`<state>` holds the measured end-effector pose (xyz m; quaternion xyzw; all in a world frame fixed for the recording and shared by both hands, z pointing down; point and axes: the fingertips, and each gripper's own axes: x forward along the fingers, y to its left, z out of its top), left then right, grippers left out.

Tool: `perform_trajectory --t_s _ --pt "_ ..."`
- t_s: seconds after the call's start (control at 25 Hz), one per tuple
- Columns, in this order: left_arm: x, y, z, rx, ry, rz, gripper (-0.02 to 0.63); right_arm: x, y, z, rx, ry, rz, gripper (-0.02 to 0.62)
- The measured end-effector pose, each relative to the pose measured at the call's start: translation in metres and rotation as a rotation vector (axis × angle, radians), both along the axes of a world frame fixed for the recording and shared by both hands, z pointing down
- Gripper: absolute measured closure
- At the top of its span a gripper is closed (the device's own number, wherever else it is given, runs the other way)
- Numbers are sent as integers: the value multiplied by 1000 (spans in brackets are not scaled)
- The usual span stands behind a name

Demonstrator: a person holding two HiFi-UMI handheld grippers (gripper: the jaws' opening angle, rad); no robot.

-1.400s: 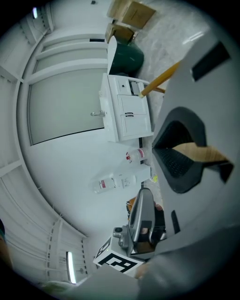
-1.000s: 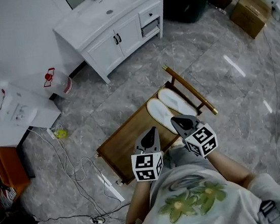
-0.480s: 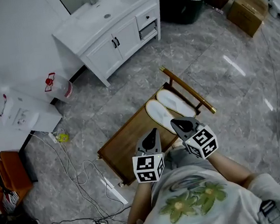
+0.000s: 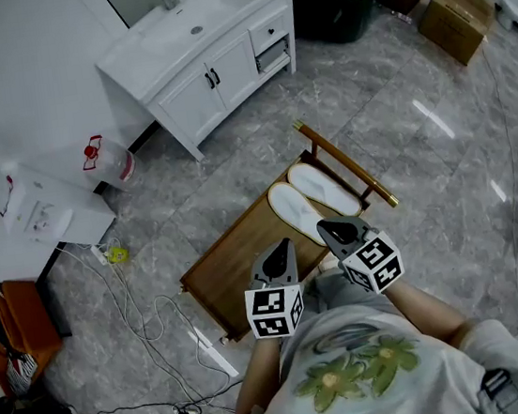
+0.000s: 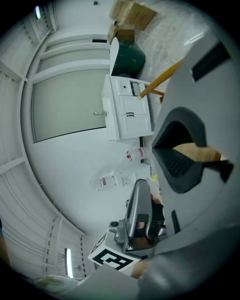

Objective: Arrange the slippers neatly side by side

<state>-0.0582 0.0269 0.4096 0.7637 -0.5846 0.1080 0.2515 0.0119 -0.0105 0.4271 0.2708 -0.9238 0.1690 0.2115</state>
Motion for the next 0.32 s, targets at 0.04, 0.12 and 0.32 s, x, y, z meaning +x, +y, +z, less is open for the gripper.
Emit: perform_trajectory --t_s 0.04,0.12,0.32 --pt "0 0 0 0 -1 0 591 1 0 1 -3 0 2 591" --pt "2 0 1 0 -3 2 591 4 -1 2 -5 1 4 590" --pt "4 2 2 -2 -7 4 591 9 1 6 -12 8 6 591"
